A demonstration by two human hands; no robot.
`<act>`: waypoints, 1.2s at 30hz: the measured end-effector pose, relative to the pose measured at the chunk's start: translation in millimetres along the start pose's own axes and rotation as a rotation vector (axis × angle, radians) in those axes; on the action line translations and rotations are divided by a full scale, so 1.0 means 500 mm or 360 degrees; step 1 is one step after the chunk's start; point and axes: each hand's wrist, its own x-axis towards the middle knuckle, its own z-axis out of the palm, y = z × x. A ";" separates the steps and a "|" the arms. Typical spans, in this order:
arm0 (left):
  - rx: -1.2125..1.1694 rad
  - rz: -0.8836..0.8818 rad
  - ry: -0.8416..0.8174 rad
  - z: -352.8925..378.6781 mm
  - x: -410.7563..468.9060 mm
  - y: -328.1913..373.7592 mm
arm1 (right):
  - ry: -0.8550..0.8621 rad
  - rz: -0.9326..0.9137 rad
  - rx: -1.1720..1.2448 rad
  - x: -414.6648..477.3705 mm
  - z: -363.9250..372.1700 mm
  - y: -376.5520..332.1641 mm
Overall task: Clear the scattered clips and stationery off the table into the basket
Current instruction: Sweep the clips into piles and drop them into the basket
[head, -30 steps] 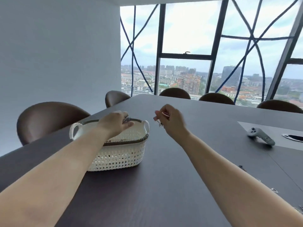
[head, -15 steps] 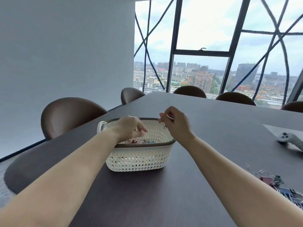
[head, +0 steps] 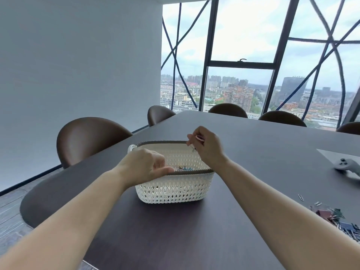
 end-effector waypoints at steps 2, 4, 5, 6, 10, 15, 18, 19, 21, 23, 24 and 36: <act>0.0080 0.0130 0.0117 0.018 -0.025 0.004 | -0.0141 0.0065 -0.0054 0.009 0.011 0.006; 0.0171 0.0221 0.0434 0.035 -0.039 0.013 | -0.0364 0.0143 -0.0269 0.013 0.018 0.012; 0.0203 0.0236 0.0519 0.037 -0.039 0.019 | -0.0494 0.0172 -0.0389 0.011 0.017 0.012; 0.0207 0.0247 0.0574 0.040 -0.034 0.022 | -0.0606 0.0187 -0.0499 0.009 0.013 0.013; 0.0130 0.0285 0.0626 0.066 -0.005 0.045 | -0.0772 0.0213 -0.0743 -0.004 -0.026 0.025; 0.0043 0.0379 0.0667 0.108 0.057 0.113 | -0.0733 0.0228 -0.0850 -0.048 -0.119 0.050; 0.0052 0.0457 0.0742 0.134 0.100 0.172 | -0.0462 0.0225 -0.0968 -0.079 -0.184 0.084; 0.0068 0.0480 0.0760 0.141 0.114 0.193 | -0.0409 0.0258 -0.0958 -0.087 -0.205 0.097; 0.0059 0.0521 0.0781 0.154 0.136 0.232 | -0.0349 0.0318 -0.0910 -0.101 -0.242 0.117; 0.0046 0.0540 0.0779 0.163 0.153 0.264 | -0.0262 0.0394 -0.0787 -0.111 -0.276 0.137; 0.0053 0.0536 0.0764 0.166 0.158 0.272 | -0.0228 0.0425 -0.0697 -0.113 -0.288 0.147; 0.0221 0.0252 0.0345 0.156 0.139 0.323 | -0.0241 0.0545 -0.0426 -0.167 -0.342 0.176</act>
